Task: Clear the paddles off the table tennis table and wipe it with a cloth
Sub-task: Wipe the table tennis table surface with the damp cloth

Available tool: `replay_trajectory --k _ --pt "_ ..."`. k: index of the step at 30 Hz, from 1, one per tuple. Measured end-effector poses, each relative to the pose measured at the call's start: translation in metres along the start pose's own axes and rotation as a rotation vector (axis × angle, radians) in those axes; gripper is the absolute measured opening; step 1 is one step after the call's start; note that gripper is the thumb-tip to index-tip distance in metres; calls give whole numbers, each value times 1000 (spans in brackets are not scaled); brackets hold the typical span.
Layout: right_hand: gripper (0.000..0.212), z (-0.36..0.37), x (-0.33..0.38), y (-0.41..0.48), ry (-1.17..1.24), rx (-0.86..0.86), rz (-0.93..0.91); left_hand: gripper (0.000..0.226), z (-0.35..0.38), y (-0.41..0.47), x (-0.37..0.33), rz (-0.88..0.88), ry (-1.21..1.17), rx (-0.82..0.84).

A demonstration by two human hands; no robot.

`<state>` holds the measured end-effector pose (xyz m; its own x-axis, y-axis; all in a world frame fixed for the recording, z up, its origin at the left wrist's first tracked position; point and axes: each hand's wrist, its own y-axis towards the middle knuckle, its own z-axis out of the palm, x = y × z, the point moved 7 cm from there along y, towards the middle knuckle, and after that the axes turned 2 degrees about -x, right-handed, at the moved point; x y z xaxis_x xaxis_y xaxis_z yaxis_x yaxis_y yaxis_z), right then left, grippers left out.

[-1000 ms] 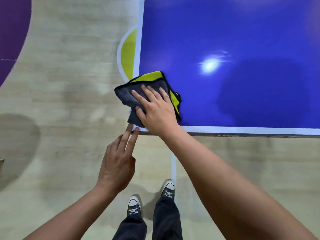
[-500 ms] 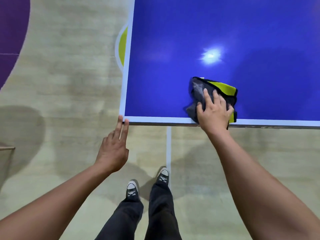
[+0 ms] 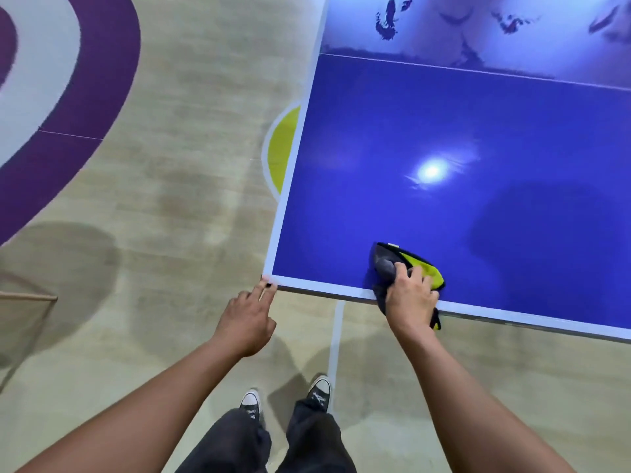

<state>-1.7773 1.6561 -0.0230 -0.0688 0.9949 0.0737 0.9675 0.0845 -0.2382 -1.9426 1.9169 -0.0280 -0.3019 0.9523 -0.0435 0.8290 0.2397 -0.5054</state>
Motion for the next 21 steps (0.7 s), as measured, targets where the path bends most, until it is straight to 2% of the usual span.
replay_trajectory --k 4,11,21 --pt "43 -20 30 5 61 -46 -34 58 -27 -4 12 11 -24 -126" --pt "43 -68 155 0 285 -100 -190 42 -93 -4 75 5 -153 -321" --pt "43 -123 346 0 503 -213 -230 31 -226 19 224 56 -265 -571"
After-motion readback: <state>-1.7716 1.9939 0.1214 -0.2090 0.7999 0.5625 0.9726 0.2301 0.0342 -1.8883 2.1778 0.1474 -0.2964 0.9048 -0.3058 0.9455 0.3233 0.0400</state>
